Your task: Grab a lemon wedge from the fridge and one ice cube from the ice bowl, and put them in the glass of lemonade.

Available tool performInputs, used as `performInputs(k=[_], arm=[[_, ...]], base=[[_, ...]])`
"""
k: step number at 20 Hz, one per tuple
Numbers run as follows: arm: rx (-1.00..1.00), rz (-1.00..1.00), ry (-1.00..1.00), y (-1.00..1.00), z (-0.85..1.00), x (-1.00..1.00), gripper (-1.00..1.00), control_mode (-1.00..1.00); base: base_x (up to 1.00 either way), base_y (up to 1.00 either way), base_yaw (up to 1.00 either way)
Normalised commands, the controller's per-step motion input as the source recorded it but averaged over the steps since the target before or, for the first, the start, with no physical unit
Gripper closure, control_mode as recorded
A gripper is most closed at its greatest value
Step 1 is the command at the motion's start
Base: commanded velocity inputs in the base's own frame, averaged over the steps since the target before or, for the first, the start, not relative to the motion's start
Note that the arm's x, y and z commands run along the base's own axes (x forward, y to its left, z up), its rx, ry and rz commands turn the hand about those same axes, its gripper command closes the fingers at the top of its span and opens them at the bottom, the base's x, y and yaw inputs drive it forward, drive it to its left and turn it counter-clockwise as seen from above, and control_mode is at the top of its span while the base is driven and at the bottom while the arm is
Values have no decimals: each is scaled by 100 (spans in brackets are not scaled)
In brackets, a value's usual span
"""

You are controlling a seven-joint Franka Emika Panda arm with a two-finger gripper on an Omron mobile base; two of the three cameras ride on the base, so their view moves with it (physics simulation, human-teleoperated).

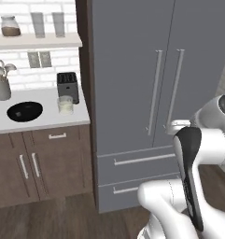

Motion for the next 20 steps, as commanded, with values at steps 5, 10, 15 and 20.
performInputs(k=[5,10,15,20], arm=[[0,0,0,0,0,0,-100,100],[0,0,0,0,0,0,-100,100],[0,0,0,0,0,0,-100,100],[0,0,0,0,0,0,-100,100]], base=[[-20,-88,11],[7,-74,13],[20,-41,9],[0,22,0]])
